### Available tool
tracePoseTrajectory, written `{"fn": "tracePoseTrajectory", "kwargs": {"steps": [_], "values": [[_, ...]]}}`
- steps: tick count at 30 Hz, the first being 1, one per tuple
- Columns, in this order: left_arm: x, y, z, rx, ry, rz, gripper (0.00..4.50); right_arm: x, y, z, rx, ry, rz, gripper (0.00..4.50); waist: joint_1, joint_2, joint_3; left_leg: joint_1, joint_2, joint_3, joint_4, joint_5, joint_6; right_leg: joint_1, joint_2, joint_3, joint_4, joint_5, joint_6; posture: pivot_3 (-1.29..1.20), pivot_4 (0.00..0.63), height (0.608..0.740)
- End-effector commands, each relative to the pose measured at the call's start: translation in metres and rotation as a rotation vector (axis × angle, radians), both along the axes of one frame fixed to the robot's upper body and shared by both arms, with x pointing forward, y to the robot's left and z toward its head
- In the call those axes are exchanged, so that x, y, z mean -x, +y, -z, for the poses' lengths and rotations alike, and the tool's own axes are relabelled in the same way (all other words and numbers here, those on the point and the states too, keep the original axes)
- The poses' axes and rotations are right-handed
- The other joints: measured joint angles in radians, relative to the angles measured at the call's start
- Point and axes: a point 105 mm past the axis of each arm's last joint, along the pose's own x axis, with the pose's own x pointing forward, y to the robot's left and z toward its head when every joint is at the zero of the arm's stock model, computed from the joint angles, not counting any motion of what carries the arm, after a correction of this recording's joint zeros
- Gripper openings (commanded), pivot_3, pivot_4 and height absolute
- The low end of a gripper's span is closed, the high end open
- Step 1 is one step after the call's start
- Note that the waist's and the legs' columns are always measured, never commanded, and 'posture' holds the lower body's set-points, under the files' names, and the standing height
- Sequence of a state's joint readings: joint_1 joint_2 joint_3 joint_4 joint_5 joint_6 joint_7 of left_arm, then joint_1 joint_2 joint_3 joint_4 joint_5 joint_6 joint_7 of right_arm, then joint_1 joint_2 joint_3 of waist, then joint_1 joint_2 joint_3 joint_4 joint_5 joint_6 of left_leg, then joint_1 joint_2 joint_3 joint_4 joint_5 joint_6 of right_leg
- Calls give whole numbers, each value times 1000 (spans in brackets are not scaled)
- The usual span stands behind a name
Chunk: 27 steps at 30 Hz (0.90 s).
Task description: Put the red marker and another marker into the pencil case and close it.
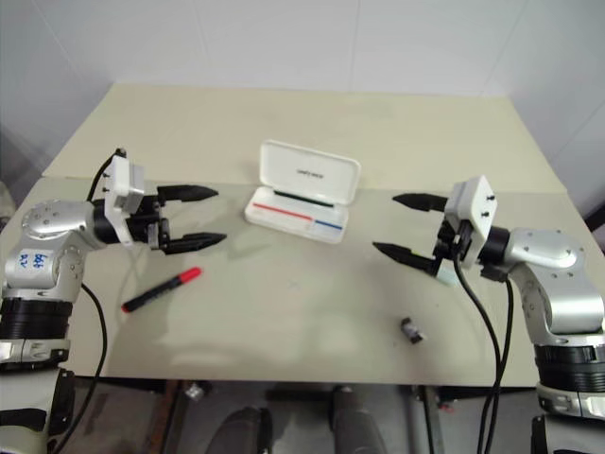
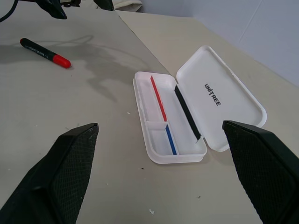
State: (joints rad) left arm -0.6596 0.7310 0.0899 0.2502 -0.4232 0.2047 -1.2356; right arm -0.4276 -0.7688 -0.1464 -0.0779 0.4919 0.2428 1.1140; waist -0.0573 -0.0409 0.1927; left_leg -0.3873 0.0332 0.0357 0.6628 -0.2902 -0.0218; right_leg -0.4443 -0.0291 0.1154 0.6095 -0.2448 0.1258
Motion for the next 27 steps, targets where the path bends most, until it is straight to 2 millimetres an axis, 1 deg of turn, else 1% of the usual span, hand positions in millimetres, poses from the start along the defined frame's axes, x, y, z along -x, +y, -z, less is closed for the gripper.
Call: {"fn": "tracePoseTrajectory", "kwargs": {"steps": [1, 5, 9, 12, 14, 16, 18, 19, 20, 21, 22, 23, 26, 27], "values": [[-1, 7, -20, 5, -77, -19, 4481, 5, 9, -15, -9, -43, -58, 4500, 0, 0, 0, 0, 0, 0, 0, 0, 0, 0, 0, 0, 0, 0, 0, 0, 150, 740], [0, 10, -21, 6, -85, -24, 4481, 2, 16, -17, 9, -29, -88, 4500, -2, 0, 0, 0, 0, 0, 1, 0, 0, 0, 0, 0, 1, 0, 0, 0, 150, 740], [3, 16, -24, 2, -80, -37, 4481, -8, 35, -29, 53, -7, -102, 4500, -6, 0, 0, 0, 0, 0, 1, 0, 0, 0, 0, 0, 2, 0, 0, 0, 150, 740], [1, 21, -24, 2, -86, -64, 4481, -15, 51, -24, 134, 20, -107, 4500, -4, 0, 0, 1, 0, 0, 1, 0, 0, 0, 0, 0, 2, 0, -1, 0, 150, 740], [1, 21, -25, 2, -90, -67, 4481, -16, 60, -20, 160, 47, -128, 4500, -3, 0, 0, 0, 1, -1, 1, 0, 0, -1, 0, -1, 2, -1, -1, 0, 150, 740], [2, 21, -25, 2, -94, -69, 4481, -17, 68, -14, 170, 111, -146, 4500, -2, 0, 0, 0, 1, -1, 1, 0, 0, -1, 0, -1, 1, -1, -1, 0, 150, 740], [6, 24, -26, 22, -92, -71, 4481, -20, 78, -8, 180, 167, -177, 4500, -1, 0, 0, -1, 1, 0, 1, 0, 0, -1, 0, -1, 1, -1, -1, 0, 150, 740], [8, 25, -27, 33, -88, -67, 4481, -21, 80, -7, 187, 175, -184, 4500, -2, 0, 0, -1, 1, 0, 1, 0, 0, -1, 0, -1, 1, -1, -1, 0, 150, 740], [10, 25, -26, 34, -81, -62, 4481, -27, 83, -4, 213, 163, -170, 4500, -2, 0, 0, -1, 1, 0, 1, 0, 0, -1, 0, -1, 1, 0, -1, 0, 150, 740], [13, 28, -21, 14, -73, -63, 4500, -34, 86, 3, 255, 158, -158, 4116, -3, 0, 0, -1, 1, 0, 1, 0, 0, -1, 0, -1, 1, 0, -1, 0, 150, 740], [14, 31, -19, 5, -70, -72, 4500, -41, 89, 7, 281, 159, -141, 3867, -7, 0, 0, -1, 1, 0, 1, 0, 0, -1, 0, -1, 1, 0, -1, 0, 150, 740], [15, 33, -18, 2, -69, -80, 4500, -48, 91, 12, 302, 166, -117, 3514, -12, 0, 0, -1, 1, 0, 1, 0, 0, -1, 0, -1, 1, -1, -1, 0, 150, 740], [16, 38, -15, -13, -66, -99, 4500, -63, 94, 22, 369, 168, -76, 2469, -18, 0, 0, 0, 1, 0, 1, 0, 0, -1, 0, -1, 2, -1, -1, 0, 150, 740], [17, 39, -14, -16, -64, -106, 4500, -67, 95, 25, 385, 169, -60, 2469, -20, 0, 0, -1, 1, 0, 1, 0, 0, -1, 0, -2, 2, -1, -1, 0, 150, 740]]}}
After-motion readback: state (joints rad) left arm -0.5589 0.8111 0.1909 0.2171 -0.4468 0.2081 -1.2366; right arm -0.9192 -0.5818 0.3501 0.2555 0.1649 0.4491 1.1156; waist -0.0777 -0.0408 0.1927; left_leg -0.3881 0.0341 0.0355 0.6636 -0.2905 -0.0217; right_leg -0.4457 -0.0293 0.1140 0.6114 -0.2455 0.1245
